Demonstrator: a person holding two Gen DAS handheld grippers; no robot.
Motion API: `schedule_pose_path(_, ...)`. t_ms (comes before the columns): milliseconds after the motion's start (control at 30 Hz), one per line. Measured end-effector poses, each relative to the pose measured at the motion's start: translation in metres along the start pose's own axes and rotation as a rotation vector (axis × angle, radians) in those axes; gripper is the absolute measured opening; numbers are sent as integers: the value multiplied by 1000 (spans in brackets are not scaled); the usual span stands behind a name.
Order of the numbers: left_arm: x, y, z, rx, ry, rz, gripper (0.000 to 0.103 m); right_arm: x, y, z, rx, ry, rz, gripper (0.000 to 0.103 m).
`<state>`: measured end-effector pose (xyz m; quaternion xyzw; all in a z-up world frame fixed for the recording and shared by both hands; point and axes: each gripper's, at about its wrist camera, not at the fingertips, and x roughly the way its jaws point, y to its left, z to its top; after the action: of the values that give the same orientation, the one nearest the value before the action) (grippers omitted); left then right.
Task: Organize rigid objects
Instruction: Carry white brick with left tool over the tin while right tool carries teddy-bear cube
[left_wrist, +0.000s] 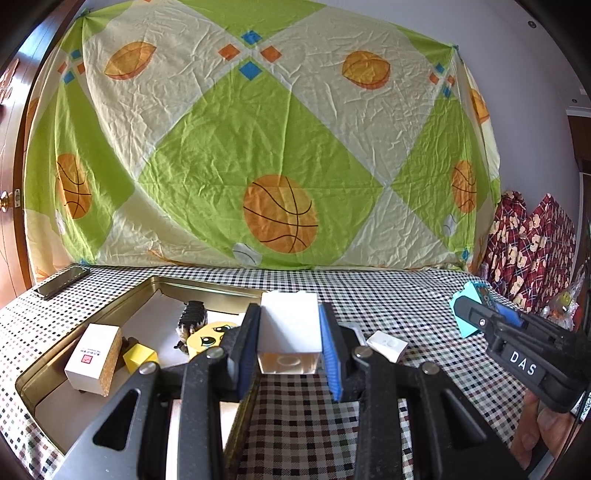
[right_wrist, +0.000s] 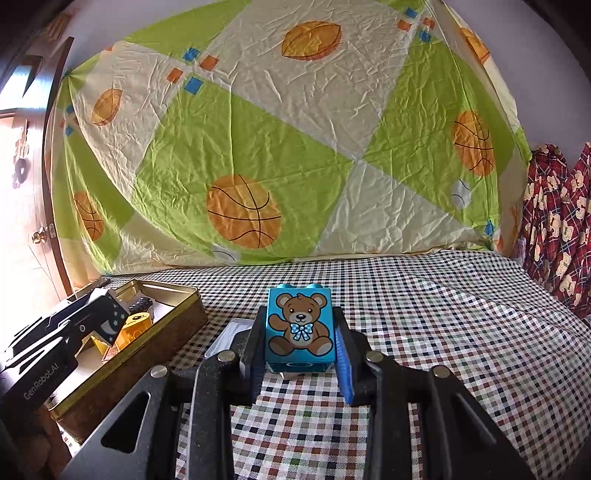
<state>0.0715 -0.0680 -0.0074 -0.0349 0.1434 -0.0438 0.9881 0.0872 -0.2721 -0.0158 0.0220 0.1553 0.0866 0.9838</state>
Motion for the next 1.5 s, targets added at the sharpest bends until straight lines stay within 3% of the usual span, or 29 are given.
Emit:
schedule_pose_path(867, -17, 7, -1, -6, -38, -3, 31, -14, 21, -2, -8, -49, 54, 34)
schedule_pose_path(1500, -32, 24, -3, -18, -65, 19, 31, -20, 57, -5, -60, -73, 115, 34)
